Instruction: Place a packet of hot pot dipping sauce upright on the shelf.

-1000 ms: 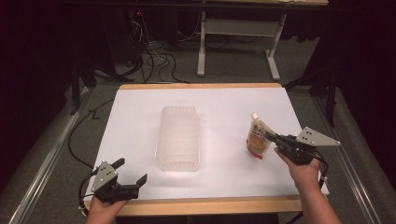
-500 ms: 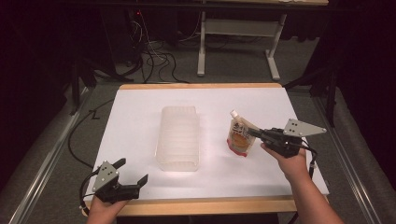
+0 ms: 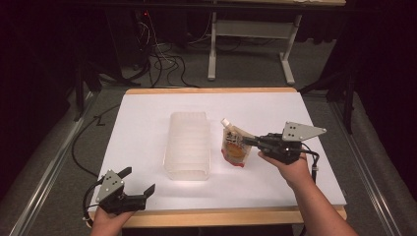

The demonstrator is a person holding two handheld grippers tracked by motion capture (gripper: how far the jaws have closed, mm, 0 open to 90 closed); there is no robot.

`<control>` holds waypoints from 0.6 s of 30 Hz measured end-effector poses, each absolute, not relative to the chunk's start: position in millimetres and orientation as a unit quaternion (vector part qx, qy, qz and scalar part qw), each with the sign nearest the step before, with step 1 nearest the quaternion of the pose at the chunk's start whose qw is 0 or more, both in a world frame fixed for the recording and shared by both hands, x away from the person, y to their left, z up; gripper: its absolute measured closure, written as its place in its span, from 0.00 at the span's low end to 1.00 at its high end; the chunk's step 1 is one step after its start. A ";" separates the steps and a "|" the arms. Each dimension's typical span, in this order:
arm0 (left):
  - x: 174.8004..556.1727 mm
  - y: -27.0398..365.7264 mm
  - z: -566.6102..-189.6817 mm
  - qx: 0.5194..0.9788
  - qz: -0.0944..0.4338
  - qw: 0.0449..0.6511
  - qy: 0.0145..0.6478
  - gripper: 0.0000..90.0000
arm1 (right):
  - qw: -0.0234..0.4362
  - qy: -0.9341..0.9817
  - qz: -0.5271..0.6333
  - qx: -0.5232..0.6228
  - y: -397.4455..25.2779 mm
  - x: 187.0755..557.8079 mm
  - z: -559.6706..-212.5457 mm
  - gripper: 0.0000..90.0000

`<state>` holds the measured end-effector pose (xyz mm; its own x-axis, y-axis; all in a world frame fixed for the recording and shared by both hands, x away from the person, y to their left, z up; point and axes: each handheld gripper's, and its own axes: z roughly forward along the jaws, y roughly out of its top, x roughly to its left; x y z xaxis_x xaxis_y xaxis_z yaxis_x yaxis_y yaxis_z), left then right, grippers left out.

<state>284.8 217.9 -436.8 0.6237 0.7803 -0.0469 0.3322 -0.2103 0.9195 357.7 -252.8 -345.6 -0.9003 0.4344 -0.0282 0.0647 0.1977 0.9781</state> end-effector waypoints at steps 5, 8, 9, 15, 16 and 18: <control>285.3 218.1 -437.0 0.745 0.220 0.507 0.374 0.02 | 0.133 0.765 0.616 0.135 -233.6 355.1 -340.6 1.00; 285.2 218.3 -436.1 0.744 0.221 0.508 0.373 0.02 | 0.127 0.769 0.615 0.121 -222.4 354.4 -339.6 1.00; 285.2 218.4 -435.9 0.743 0.222 0.509 0.374 0.02 | 0.123 0.772 0.613 0.116 -216.0 354.4 -340.3 1.00; 285.4 218.6 -436.0 0.743 0.220 0.510 0.374 0.02 | 0.113 0.785 0.599 0.106 -203.5 356.7 -345.9 1.00; 285.5 218.6 -436.1 0.743 0.220 0.510 0.374 0.02 | 0.110 0.787 0.599 0.102 -200.5 357.7 -347.4 1.00; 285.5 218.6 -437.0 0.745 0.219 0.507 0.373 0.02 | 0.106 0.791 0.595 0.096 -196.9 359.4 -348.4 1.00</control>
